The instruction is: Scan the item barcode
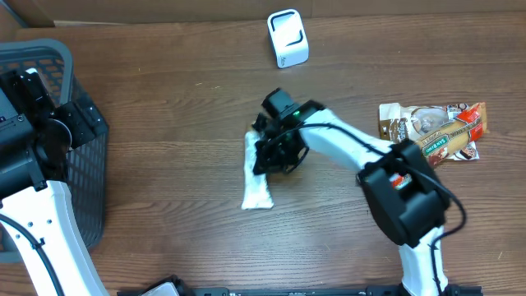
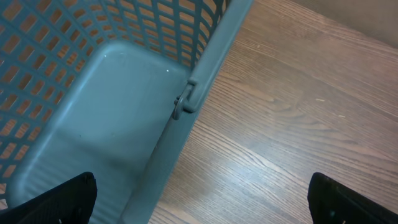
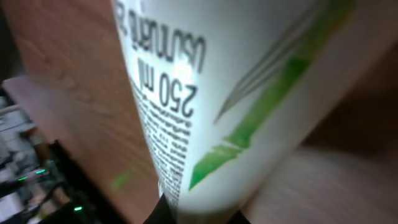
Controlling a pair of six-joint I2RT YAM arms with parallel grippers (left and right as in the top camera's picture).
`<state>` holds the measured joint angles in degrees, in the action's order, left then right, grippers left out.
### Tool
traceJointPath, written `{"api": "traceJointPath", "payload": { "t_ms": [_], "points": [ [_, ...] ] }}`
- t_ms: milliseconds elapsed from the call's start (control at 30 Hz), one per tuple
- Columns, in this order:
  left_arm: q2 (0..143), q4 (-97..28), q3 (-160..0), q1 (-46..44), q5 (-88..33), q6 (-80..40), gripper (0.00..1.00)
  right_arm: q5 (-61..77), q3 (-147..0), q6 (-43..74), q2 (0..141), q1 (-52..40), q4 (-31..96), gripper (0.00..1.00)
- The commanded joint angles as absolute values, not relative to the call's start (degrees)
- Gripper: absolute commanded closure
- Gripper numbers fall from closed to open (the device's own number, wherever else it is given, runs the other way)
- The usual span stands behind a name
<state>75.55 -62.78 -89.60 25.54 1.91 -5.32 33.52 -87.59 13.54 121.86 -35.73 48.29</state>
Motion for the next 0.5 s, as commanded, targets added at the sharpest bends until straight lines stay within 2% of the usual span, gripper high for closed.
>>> {"api": "traceJointPath", "payload": {
  "t_ms": [0,167,467],
  "points": [
    [75.7,-62.8,-89.9,25.7,1.5,-3.8,0.0,33.9,-87.6,3.5,112.2,-33.7,48.3,0.96],
    [75.7,-62.8,-89.9,25.7,1.5,-3.8,0.01,41.4,-87.6,-3.6,102.5,-30.5,48.5,0.96],
    [75.7,-62.8,-89.9,25.7,1.5,-3.8,0.0,50.7,-87.6,-1.7,89.9,-24.3,48.5,0.96]
  ]
}}
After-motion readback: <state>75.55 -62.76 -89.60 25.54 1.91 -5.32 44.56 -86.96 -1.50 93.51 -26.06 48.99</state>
